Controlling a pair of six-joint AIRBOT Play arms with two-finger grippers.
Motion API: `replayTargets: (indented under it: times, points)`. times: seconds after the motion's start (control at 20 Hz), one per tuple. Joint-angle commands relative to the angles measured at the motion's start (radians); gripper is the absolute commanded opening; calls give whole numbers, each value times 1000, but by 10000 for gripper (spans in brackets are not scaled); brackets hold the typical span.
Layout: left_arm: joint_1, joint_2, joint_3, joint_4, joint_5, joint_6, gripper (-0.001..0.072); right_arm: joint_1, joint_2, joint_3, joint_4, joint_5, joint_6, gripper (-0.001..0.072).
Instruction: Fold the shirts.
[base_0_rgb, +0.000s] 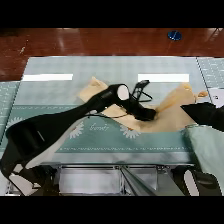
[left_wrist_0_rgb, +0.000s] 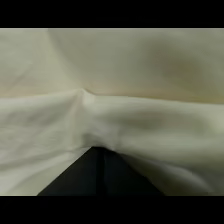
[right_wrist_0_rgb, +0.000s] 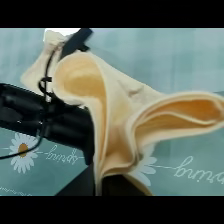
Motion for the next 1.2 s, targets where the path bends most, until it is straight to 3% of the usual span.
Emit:
replayTargets:
  times: [0.0, 0.2, 0.4, 0.55, 0.85, 1.15]
  points:
    - [-89, -86, 62, -91, -16, -16, 14, 1, 19, -3, 32, -12, 2, 23]
    - [25, -67, 111, -88, -101, 8, 14, 1, -18, -3, 64, -12, -21, 23]
    - [333, 47, 118, 41, -285, 14, 14, 41, -108, -3, 152, -47, -79, 22]
    - [570, 217, 92, 193, -384, 14, 14, 209, -229, -2, 165, -190, -82, 22]
    - [906, 706, -113, 282, -322, 73, 15, 547, -675, 175, 191, -496, -82, 23]
    - [945, 1082, -475, 280, -229, 86, 15, 684, -1134, 495, 282, -513, -79, 25]
